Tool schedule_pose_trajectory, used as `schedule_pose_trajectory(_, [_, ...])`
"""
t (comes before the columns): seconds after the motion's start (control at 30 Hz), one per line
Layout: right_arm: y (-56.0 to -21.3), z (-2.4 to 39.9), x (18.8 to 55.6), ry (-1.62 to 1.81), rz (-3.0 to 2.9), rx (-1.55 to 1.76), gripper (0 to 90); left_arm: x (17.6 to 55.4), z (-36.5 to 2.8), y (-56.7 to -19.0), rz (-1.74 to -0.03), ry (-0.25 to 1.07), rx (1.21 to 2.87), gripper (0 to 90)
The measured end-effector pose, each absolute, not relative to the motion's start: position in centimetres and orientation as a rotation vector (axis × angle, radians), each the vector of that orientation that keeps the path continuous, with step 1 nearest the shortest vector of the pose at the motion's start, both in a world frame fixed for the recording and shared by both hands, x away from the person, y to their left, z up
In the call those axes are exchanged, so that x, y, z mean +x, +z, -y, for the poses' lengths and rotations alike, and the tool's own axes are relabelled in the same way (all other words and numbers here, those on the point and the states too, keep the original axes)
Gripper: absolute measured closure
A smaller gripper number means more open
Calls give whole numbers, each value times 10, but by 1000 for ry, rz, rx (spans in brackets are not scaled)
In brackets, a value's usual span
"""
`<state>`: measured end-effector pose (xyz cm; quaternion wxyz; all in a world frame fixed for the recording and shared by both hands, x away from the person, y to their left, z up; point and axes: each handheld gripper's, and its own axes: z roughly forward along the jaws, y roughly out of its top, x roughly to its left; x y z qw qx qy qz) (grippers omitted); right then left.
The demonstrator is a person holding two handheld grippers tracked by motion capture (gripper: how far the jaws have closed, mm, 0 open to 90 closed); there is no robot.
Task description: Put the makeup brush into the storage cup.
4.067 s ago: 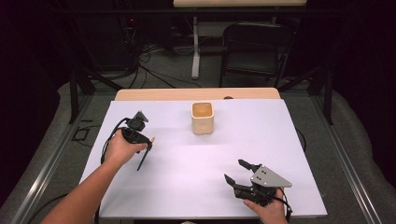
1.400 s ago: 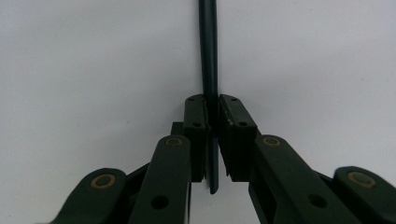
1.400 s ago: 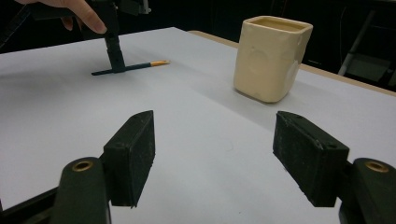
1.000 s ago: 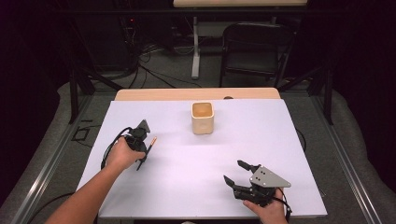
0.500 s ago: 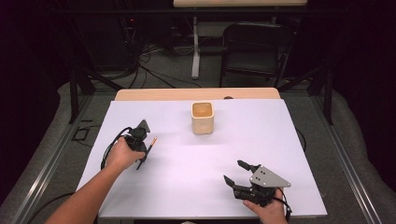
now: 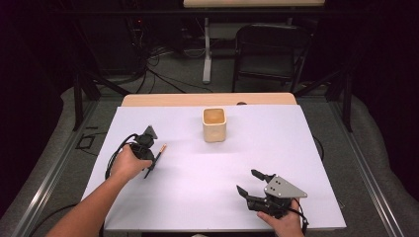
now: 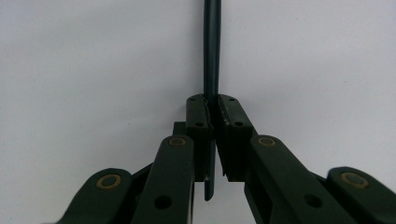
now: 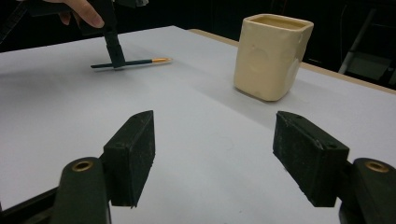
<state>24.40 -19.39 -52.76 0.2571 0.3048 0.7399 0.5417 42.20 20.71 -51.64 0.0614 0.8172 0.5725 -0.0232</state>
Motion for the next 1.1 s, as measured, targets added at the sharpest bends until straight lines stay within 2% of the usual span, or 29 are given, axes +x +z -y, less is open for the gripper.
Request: schedule_pose_trajectory(1.1, [-528, 193, 244, 1465, -2012, 832, 293, 396, -220, -484, -1512, -11, 2281, 837])
